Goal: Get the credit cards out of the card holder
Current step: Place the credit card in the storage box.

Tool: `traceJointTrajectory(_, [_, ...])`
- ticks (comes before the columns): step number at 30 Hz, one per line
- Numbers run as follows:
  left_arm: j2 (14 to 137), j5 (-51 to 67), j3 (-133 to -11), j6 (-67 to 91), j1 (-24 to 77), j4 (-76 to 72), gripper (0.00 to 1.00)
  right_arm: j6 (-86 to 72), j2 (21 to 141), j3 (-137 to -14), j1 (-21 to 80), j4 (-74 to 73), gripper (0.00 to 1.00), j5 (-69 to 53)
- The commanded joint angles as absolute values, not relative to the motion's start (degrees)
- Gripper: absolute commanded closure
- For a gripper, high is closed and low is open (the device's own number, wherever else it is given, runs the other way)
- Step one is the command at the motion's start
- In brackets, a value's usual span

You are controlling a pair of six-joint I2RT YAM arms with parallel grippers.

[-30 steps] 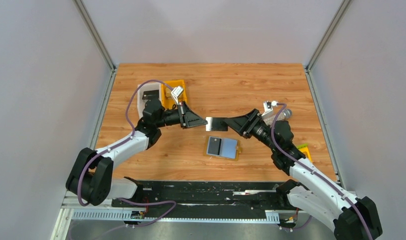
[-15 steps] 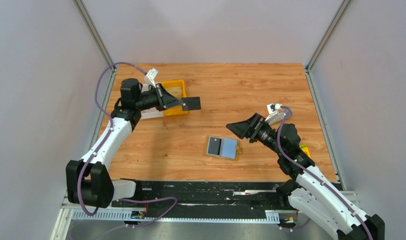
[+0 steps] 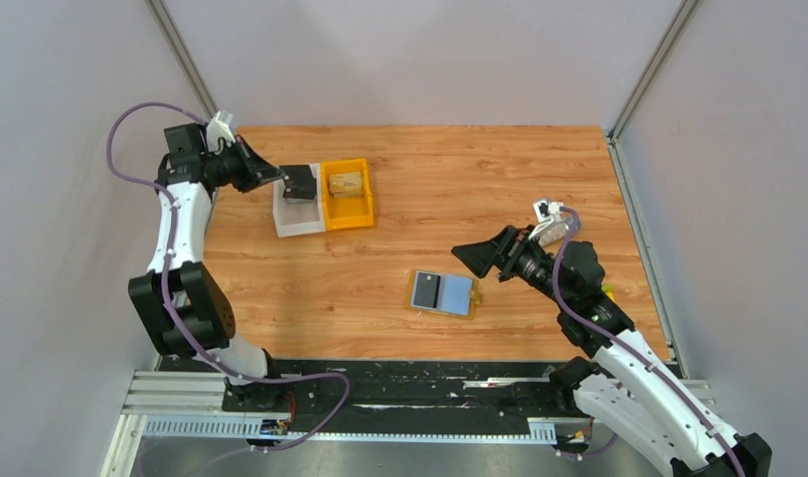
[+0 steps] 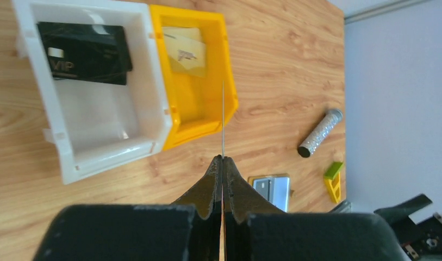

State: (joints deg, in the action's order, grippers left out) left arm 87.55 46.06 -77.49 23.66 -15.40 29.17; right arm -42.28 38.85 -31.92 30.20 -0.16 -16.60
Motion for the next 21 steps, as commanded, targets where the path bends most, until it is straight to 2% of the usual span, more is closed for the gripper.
traceJointTrajectory(1, [93.3,41.9,-86.7,15.8,-16.7,39.5,1.0,-39.1,38.8,-34.2,30.2,0.3,0.0,-16.4])
traceJointTrajectory(6, [101.5,38.3,-94.7,13.6,-16.7,44.2,1.0,-37.6,40.8,-35.0,29.9,0.3,0.0,-16.7])
traceJointTrajectory(21, [113.4,40.2,-102.6,12.9,-16.7,43.3,1.0,-38.6,47.3,-36.8,29.8,1.7,0.0,-17.3])
